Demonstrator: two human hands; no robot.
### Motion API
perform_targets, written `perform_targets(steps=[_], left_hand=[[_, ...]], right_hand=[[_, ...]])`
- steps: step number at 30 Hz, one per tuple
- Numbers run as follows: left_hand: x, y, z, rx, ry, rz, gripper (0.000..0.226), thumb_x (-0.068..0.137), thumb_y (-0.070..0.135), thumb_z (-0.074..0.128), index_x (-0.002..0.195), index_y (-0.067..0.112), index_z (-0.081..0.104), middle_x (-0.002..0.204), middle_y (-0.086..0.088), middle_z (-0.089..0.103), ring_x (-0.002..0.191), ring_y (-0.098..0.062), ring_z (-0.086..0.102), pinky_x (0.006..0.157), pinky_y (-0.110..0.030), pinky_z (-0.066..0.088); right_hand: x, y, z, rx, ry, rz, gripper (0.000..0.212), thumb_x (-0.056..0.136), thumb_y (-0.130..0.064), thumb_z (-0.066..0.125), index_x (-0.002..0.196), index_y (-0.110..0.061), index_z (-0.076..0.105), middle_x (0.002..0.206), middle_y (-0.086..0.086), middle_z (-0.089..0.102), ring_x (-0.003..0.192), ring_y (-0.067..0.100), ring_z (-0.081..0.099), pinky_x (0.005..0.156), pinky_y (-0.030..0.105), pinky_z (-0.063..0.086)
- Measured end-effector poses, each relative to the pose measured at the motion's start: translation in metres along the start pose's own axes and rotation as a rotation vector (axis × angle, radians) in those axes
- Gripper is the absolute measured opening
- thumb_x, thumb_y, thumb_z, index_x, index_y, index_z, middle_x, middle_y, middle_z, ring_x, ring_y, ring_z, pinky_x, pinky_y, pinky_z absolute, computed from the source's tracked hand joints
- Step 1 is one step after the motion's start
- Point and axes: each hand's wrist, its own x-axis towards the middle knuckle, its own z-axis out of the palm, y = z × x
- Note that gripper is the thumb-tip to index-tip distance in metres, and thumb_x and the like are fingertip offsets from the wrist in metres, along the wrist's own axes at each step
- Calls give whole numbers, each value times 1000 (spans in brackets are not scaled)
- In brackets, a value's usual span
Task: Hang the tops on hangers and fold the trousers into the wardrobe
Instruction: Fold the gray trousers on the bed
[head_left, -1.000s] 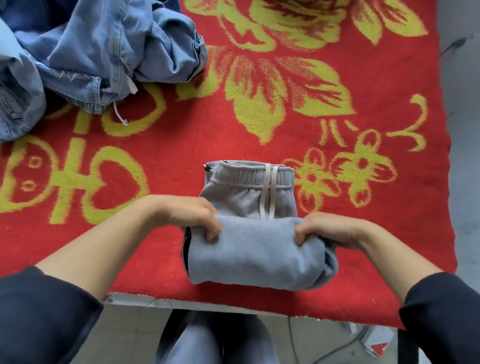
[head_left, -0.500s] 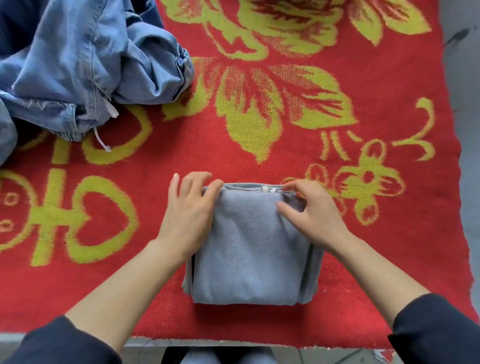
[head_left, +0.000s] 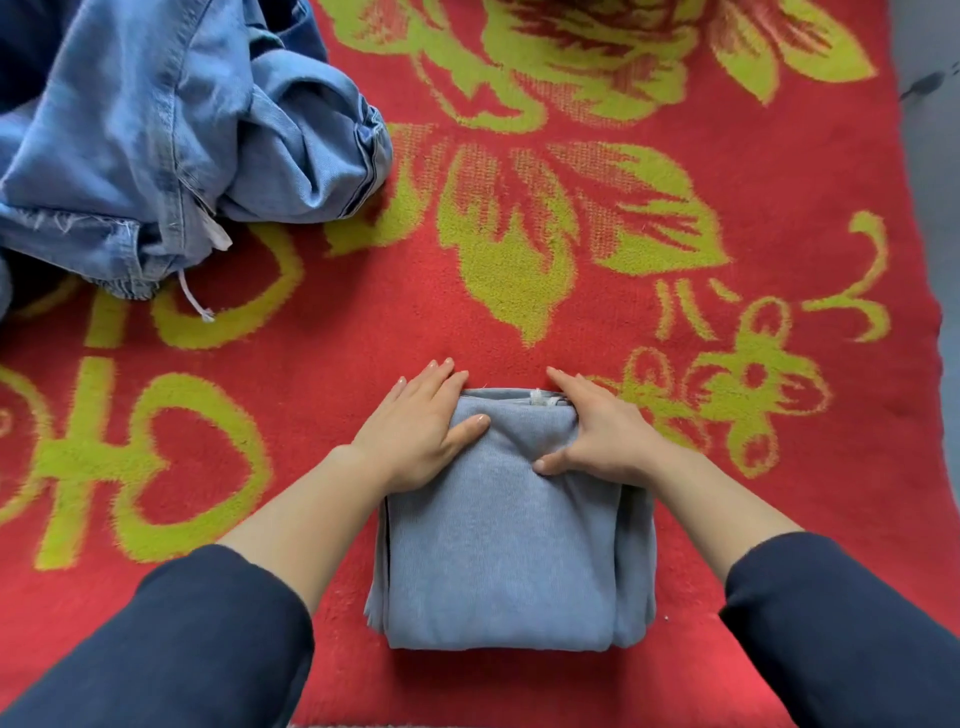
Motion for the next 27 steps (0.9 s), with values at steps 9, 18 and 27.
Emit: perform_targets(steps=[9, 18, 27], left_hand=[[-15, 9, -21, -107, -125, -184, 81, 61, 66, 50, 133, 28, 47, 123, -4, 58, 118, -29, 38, 97, -42, 36], [-158, 53, 3, 81, 183, -68, 43, 65, 55, 64, 88, 24, 46, 83, 11, 45, 93, -15, 37, 86, -36, 28], [-374, 67, 37, -73, 435, -321, 39, 69, 46, 64, 89, 23, 39, 84, 7, 44, 80, -18, 47, 62, -31, 33]], right_hand=[[-4, -25, -9, -258, -21, -60, 57, 48, -53, 82, 90, -26, 55, 89, -4, 58, 100, 26, 48, 75, 40, 30], [-132, -38, 27, -306, 247, -445, 43, 58, -43, 70, 70, -22, 35, 58, -3, 49, 61, 32, 52, 47, 32, 26], [-256, -158, 53, -644, 275, -841, 28, 61, -29, 61, 79, -22, 42, 60, -1, 51, 61, 35, 55, 48, 31, 36]])
